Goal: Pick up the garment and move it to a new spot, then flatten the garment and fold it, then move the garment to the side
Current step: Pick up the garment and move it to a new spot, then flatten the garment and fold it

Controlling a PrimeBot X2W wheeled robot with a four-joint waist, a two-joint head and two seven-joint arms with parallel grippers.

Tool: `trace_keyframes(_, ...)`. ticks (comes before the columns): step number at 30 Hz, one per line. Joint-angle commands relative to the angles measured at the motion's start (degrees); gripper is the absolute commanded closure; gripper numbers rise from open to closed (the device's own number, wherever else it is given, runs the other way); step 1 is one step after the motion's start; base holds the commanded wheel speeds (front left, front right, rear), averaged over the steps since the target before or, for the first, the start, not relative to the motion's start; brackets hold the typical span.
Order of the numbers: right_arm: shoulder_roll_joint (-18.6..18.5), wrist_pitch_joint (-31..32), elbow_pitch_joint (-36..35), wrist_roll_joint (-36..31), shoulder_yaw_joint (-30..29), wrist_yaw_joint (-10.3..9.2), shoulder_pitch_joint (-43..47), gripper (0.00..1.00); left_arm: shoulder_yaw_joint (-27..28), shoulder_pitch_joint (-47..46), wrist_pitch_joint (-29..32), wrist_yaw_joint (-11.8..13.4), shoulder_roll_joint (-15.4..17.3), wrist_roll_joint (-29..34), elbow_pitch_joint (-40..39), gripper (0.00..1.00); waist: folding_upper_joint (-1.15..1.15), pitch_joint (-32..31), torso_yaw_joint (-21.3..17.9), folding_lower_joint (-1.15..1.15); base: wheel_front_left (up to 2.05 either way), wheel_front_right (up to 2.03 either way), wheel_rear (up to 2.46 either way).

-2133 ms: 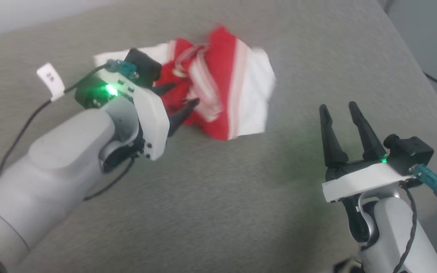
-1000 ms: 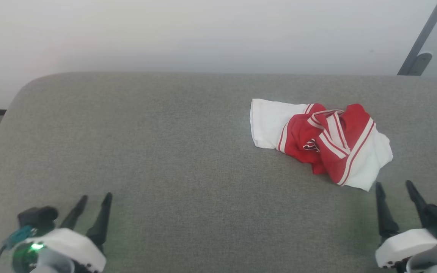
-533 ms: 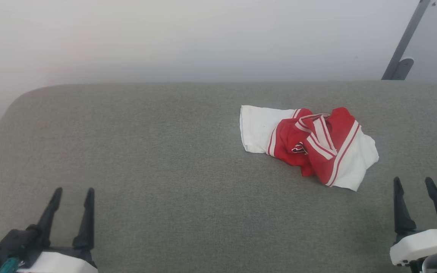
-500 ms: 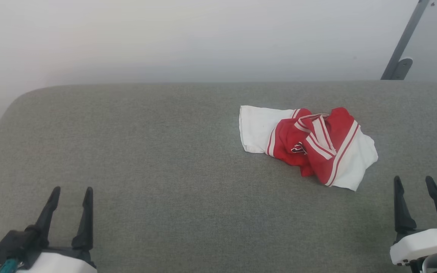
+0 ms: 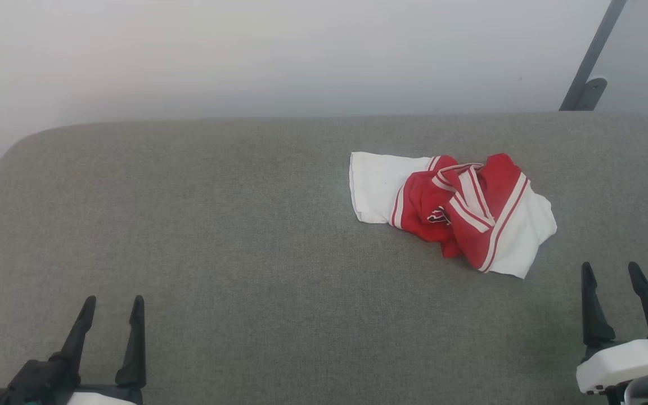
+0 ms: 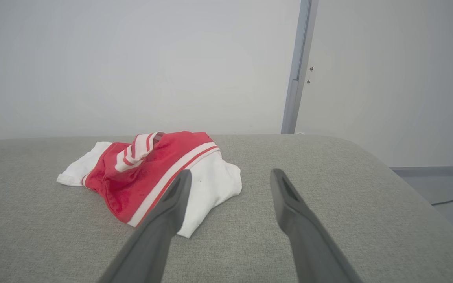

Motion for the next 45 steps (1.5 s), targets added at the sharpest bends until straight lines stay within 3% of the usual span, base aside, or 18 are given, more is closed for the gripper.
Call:
trace_keyframes(1,0.0,0.1,0.1,0.2,0.1,0.00,-0.7,0.00,0.2,0.1,-0.3,-0.1,-0.3,0.3,0.0,0.00,0.00,0.1,0.0,0.00,0.00,0.00,0.00)
trace_keyframes(7,-0.6,1.0,-0.2,0.1,0.4,0.00,-1.1,0.00,-0.4,-0.2,-0.3,-0.2,-0.5,0.7,0.0,0.00,0.00,0.4,0.1,0.00,0.00,0.00,0.00)
trace_keyframes(11,-2.6,6.2,0.4,1.0,2.5,0.00,-2.9,0.00,-1.4,-0.5,-0.3,-0.2,-0.8,0.5,-0.2,0.00,0.00,1.6,0.0,0.00,0.00,0.00,0.00)
trace_keyframes(15,-7.4,17.0,1.0,3.4,6.2,0.00,-7.8,0.00,-2.5,-2.0,-0.3,-0.2,-1.1,0.1,0.0,0.00,0.00,4.0,0.0,0.00,0.00,0.00,0.00)
trace_keyframes(22,-18.0,42.1,2.2,12.4,12.4,0.00,-20.1,0.00,-5.2,-6.3,-0.3,-0.2,-1.7,-0.8,0.8,0.00,0.00,10.6,0.7,0.00,0.00,0.00,0.00)
trace_keyframes(29,-22.8,59.6,6.4,20.2,14.7,-0.01,-30.6,0.00,-7.8,-10.7,-0.3,-0.2,-1.9,-1.6,1.9,0.00,0.00,16.4,2.2,0.00,0.00,0.00,0.00)
trace_keyframes(33,-23.5,62.8,8.3,21.8,16.7,-0.01,-34.0,0.00,-8.5,-12.5,-0.3,-0.2,-1.8,-2.0,2.5,0.00,0.00,18.8,3.0,0.00,0.00,0.00,0.00)
trace_keyframes(39,-23.5,62.7,10.6,23.3,19.5,-0.01,-35.3,0.00,-8.6,-14.3,-0.3,-0.2,-1.7,-2.5,2.9,0.00,0.00,21.0,3.3,0.00,0.00,0.00,0.00)
trace_keyframes(40,-23.5,62.5,10.7,23.6,20.1,-0.01,-35.2,0.13,-8.6,-14.5,-0.3,-0.2,-1.6,-2.5,2.9,0.00,0.00,21.3,3.2,0.00,0.00,0.00,0.00)
trace_keyframes(41,-23.6,62.0,10.9,23.8,20.6,-0.01,-35.1,0.44,-8.7,-14.7,-0.3,-0.2,-1.6,-2.5,3.1,0.00,0.00,21.5,3.1,0.00,0.00,0.00,0.00)
trace_keyframes(43,-23.6,61.6,11.6,24.1,21.5,-0.01,-35.1,0.78,-9.0,-15.3,-0.3,-0.2,-1.4,-2.6,3.3,0.00,0.00,21.9,2.9,0.00,0.00,0.00,0.00)
trace_keyframes(44,-23.6,61.2,11.8,24.4,21.9,-0.01,-35.3,1.00,-9.0,-15.5,-0.3,-0.2,-1.2,-2.6,3.4,0.00,0.00,22.0,2.7,0.00,0.00,0.00,0.00)
trace_keyframes(45,-23.7,60.7,12.0,24.8,22.1,-0.01,-35.4,1.00,-9.1,-15.6,-0.3,-0.2,-1.1,-2.6,3.4,0.00,0.00,22.0,2.4,0.00,0.00,0.00,0.00)
